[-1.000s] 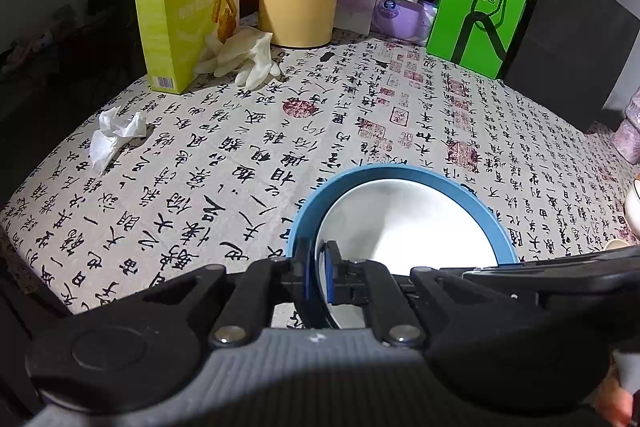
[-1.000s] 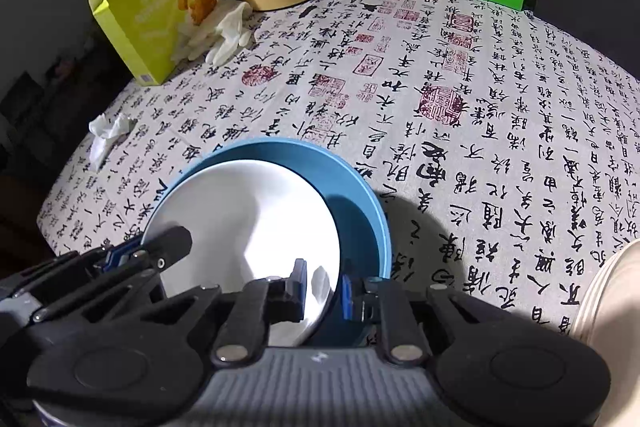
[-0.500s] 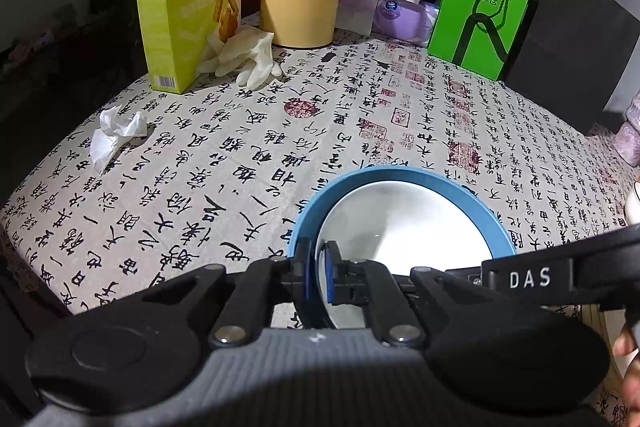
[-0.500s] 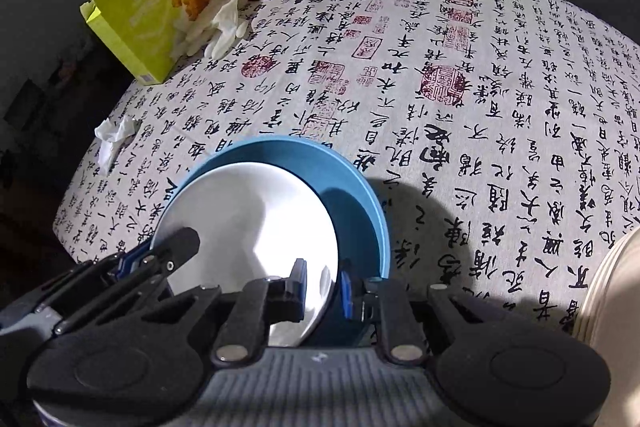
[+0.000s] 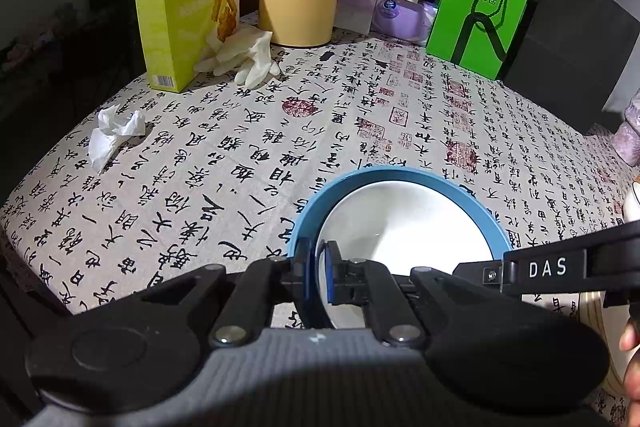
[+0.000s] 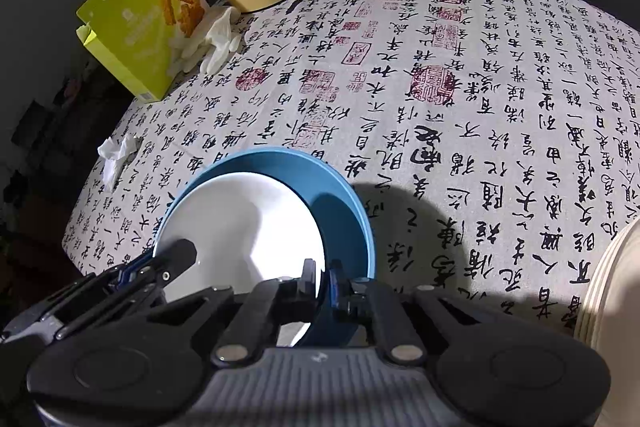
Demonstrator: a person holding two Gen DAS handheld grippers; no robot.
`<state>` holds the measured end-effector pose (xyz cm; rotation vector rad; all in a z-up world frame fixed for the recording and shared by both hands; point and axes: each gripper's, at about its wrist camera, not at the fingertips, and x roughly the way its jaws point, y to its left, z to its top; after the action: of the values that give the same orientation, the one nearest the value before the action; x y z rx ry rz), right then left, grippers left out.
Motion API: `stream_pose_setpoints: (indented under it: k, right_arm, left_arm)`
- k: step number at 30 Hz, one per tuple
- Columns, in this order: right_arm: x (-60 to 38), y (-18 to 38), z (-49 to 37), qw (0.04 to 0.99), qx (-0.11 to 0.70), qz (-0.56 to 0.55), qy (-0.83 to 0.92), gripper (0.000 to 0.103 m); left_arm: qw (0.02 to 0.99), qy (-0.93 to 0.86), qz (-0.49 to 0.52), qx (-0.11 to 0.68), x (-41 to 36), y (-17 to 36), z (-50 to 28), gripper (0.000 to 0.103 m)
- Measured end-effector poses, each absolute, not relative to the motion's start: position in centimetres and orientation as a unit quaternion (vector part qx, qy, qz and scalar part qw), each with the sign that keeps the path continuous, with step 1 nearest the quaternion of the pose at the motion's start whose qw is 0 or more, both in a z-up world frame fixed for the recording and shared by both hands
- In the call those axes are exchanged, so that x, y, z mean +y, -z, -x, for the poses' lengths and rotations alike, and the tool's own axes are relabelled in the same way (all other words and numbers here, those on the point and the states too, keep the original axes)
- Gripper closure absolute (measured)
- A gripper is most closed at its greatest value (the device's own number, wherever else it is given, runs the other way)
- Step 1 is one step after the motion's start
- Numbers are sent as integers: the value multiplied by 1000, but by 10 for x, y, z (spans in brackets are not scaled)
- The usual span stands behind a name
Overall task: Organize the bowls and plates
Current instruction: 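Press the white bowl down inside the blue bowl with both grippers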
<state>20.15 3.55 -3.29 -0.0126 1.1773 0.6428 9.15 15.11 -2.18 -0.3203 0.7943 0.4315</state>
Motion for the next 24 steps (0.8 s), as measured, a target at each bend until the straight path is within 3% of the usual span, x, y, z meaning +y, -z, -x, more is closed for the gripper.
stream_pose_setpoints:
  k: [18,24]
  right_arm:
    - [44,29,-192,813,510,40,-279,96]
    - [43,26,-194,802,524,32,-284,83]
  left_arm:
    - [887,-206,150,385,149,22,-92,95]
    - [887,-203,152,386,150,23,-92,95]
